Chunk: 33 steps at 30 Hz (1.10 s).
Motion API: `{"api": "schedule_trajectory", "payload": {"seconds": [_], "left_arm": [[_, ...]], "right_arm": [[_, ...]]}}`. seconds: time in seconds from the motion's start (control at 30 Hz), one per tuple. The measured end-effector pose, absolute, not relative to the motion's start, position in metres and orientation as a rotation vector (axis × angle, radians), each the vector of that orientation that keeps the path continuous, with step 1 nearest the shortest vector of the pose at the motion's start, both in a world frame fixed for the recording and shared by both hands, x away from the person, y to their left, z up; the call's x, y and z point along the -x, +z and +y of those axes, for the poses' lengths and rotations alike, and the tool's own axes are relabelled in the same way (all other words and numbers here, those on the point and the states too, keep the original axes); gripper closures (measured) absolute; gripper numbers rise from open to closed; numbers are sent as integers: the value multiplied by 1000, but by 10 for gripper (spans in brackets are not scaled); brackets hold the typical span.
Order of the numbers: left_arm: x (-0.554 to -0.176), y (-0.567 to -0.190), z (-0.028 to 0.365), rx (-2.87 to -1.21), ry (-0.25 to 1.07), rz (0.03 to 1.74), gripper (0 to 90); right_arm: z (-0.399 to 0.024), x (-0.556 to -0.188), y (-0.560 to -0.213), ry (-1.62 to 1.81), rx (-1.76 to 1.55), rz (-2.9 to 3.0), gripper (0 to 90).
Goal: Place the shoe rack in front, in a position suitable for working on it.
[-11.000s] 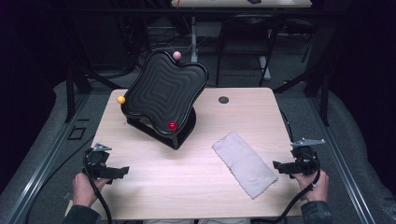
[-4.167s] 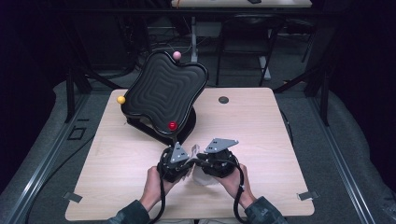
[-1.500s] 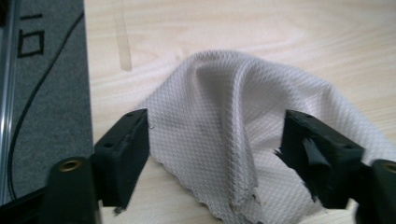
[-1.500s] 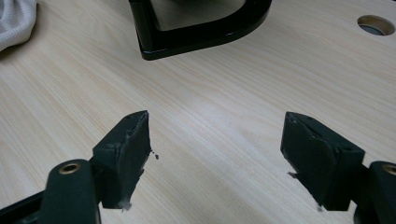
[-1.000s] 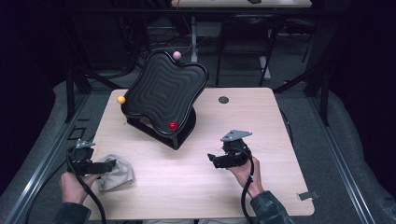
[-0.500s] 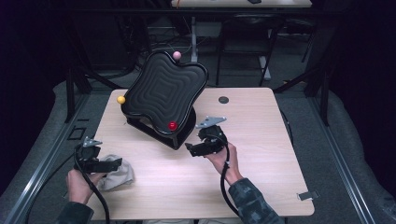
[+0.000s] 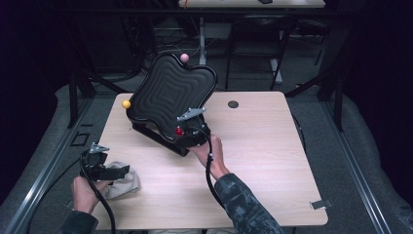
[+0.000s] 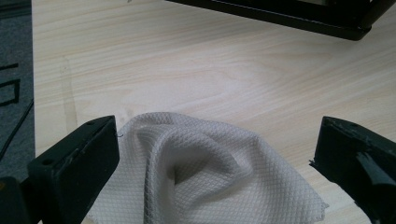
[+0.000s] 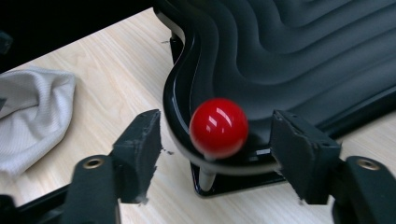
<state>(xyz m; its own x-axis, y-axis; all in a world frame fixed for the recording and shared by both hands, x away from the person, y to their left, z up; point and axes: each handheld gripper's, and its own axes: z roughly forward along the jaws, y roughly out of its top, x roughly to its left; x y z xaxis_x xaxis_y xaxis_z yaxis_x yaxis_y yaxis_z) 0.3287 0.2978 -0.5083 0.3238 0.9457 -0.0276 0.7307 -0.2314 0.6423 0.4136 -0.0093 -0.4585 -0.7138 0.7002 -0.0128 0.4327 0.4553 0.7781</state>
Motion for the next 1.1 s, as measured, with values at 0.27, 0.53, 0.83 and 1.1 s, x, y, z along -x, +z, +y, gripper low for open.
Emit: {"api": "schedule_trajectory", "payload": {"seconds": [0.27, 0.53, 0.83, 1.1], "left_arm": [[-328, -508, 295, -2045, 493, 1454, 0], [-327, -507, 296, -2020, 495, 1430, 0], [-327, -505, 292, -2030, 506, 1418, 0], [-328, -503, 291, -2014, 519, 1412, 0]], "right_arm": [[-1, -422, -463, 1096, -986, 2380, 593], [-16, -420, -464, 1107, -1013, 2367, 597], [-41, -408, -463, 1099, -1002, 2368, 598], [-75, -396, -463, 1113, -989, 2391, 597]]}}
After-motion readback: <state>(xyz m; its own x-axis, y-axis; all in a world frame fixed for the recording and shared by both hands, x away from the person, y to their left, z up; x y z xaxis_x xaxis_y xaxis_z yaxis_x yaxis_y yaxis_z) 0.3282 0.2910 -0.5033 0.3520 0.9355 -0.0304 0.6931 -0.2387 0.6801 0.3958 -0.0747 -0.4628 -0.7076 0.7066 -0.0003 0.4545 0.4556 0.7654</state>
